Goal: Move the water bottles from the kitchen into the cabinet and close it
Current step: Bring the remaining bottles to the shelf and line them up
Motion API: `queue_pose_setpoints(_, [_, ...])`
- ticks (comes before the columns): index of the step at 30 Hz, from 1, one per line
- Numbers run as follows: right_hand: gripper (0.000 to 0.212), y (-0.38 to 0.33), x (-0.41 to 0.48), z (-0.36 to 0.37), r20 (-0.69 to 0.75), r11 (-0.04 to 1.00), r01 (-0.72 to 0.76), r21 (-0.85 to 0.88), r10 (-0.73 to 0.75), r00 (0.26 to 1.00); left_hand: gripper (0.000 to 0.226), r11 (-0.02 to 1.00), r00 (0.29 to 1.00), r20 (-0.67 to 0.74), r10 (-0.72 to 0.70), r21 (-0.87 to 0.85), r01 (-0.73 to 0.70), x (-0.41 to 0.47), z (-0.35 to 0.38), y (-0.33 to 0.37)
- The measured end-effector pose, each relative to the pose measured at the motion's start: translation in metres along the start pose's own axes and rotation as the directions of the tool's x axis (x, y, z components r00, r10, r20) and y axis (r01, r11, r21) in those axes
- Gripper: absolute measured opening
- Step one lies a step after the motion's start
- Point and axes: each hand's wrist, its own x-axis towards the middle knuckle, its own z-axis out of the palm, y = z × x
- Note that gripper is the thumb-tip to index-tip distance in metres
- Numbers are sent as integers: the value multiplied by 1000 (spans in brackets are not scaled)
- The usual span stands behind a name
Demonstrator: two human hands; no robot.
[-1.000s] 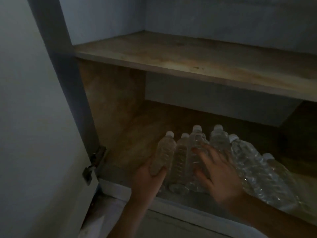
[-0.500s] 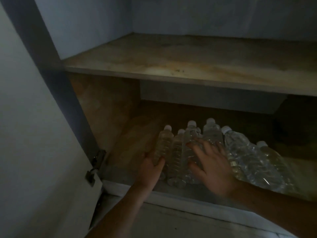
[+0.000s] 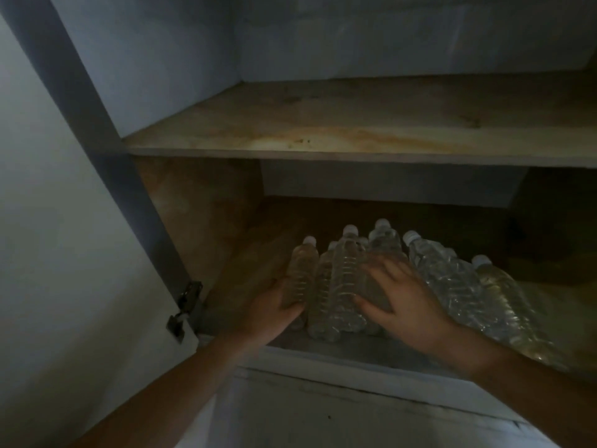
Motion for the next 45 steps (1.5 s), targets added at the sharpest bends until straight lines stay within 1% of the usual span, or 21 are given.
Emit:
queue_pose_setpoints(2, [70, 2, -6, 3, 17, 997, 51, -66, -50, 999, 41, 999, 999, -50, 17, -40, -19, -3, 0, -6])
queue_pose_setpoints(3, [71, 0, -7, 6, 39, 992, 79, -100, -76, 996, 40, 996, 997, -72, 18, -88, -25, -3, 1, -10])
queue_pose_setpoints(4, [72, -3, -7, 8, 61, 987, 104, -125, -97, 993, 39, 995, 995, -94, 26, -98, -36, -4, 3, -17])
queue_pose_setpoints(7, [74, -7, 1, 14, 97, 982, 137, -128, -125, 987, 45, 994, 987, -137, 84, -57, -92, -4, 8, -31])
queue_pose_setpoints(9, [73, -5, 5, 17, 104, 984, 139, -114, -127, 986, 49, 993, 984, -152, 92, -63, -103, -3, 9, -36])
queue_pose_setpoints(12, [70, -3, 4, 22, 74, 987, 137, -82, -132, 989, 50, 988, 978, -177, 107, -91, -124, -2, 10, -38])
queue_pose_setpoints(15, [70, -3, 6, 23, 36, 990, 120, -67, -118, 992, 48, 984, 971, -192, 145, -72, -162, 3, 13, -31])
queue_pose_setpoints(20, [66, -1, 16, 24, -21, 995, 93, -46, -94, 995, 55, 982, 971, -196, 137, -102, -160, 9, 14, -34])
queue_pose_setpoints(22, [66, 0, 18, 25, -41, 994, 99, -34, -101, 994, 53, 982, 975, -186, 125, -116, -148, 10, 14, -34])
queue_pose_setpoints(25, [68, 2, 15, 23, -45, 994, 106, 14, -105, 993, 48, 989, 977, -167, 131, -50, -141, 6, 12, -26])
queue_pose_setpoints(27, [70, 6, 9, 19, -85, 993, 92, 77, -86, 993, 52, 986, 974, -165, 156, -26, -163, 1, 14, -17])
queue_pose_setpoints(29, [72, 12, 1, 15, -117, 991, 86, 106, -73, 990, 61, 973, 966, -151, 211, -57, -222, -3, 19, -7])
queue_pose_setpoints(32, [78, 22, -14, 13, -112, 991, 30, 132, -15, 994, 73, 948, 953, -84, 291, -110, -299, -5, 28, 13])
queue_pose_setpoints(35, [84, 28, -24, 16, -94, 988, -39, 150, 54, 994, 76, 933, 941, -52, 334, -125, -338, -3, 39, 26])
queue_pose_setpoints(39, [70, 32, -28, 18, -84, 978, -117, 170, 133, 988, 67, 932, 936, -95, 340, -101, -349, 2, 47, 30])
queue_pose_setpoints(42, [59, 32, -25, 16, -132, 962, -111, 251, 147, 980, 60, 931, 933, -107, 345, -89, -354, 5, 47, 31])
queue_pose_setpoints(45, [55, 29, -19, 16, -164, 960, -107, 258, 152, 975, 59, 928, 933, -90, 350, -100, -358, 7, 45, 33])
